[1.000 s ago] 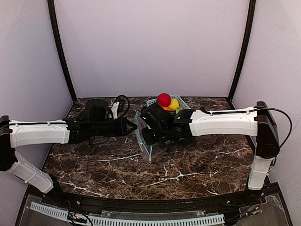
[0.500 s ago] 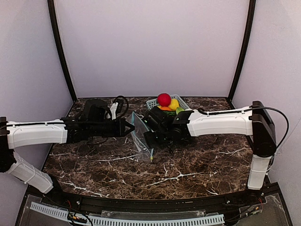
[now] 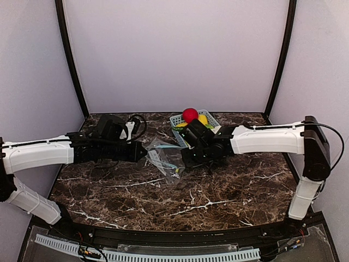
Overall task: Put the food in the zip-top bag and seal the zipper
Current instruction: Open the zipper food storage bag at the center of the board.
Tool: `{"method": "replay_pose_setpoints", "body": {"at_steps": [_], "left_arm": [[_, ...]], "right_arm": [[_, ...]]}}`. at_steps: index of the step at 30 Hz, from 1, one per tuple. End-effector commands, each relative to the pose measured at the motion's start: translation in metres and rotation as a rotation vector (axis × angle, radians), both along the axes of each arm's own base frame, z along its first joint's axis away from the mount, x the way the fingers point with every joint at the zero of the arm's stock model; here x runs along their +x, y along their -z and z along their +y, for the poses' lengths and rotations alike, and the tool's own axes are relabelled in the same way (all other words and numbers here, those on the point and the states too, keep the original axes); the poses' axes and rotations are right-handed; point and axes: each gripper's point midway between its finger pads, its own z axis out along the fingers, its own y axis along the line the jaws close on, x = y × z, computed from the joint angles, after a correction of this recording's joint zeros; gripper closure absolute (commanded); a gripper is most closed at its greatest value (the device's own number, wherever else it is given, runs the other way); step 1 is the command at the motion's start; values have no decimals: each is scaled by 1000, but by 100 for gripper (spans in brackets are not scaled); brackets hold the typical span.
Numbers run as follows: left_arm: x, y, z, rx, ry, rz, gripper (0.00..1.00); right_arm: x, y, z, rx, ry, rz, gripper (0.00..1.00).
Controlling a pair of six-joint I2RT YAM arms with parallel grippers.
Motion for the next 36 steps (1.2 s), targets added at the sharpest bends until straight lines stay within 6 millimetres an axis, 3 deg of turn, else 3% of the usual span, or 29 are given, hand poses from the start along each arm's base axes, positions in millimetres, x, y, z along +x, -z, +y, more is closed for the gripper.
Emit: {"method": "replay_pose_setpoints", "body": {"at_steps": [1,4,9,11,13,18,21,25,34,36], "left_arm": [[4,-8,1,12,1,-18,99],[1,-8,-12,-23,48,6,99],[3,-2,-20,-41,59,25,99],[4,0,-23,-52,58,32,99],[6,1,-25,-67,52,38,99],[9,-5,-35,-144,46,40,75],[9,-3,-38,-173,45,44,55],[8,7,-47,-188,63,87,44],[-1,18,-59,-217,73,143,34],[-2,21,-59,-217,63,149,47]], "right_arm": [[-4,-17,9,74,-54,-6,52],[-7,-32,19,127,-96,-29,56],[-11,-47,31,168,-151,-59,93],[-12,-48,34,172,-160,-63,100],[-14,-49,38,176,-167,-67,100],[-15,-51,48,173,-166,-81,100],[-17,-51,53,175,-168,-83,100],[-16,-51,55,163,-156,-90,100],[-10,-50,55,144,-113,-99,100],[-10,-49,55,140,-111,-96,100]]}}
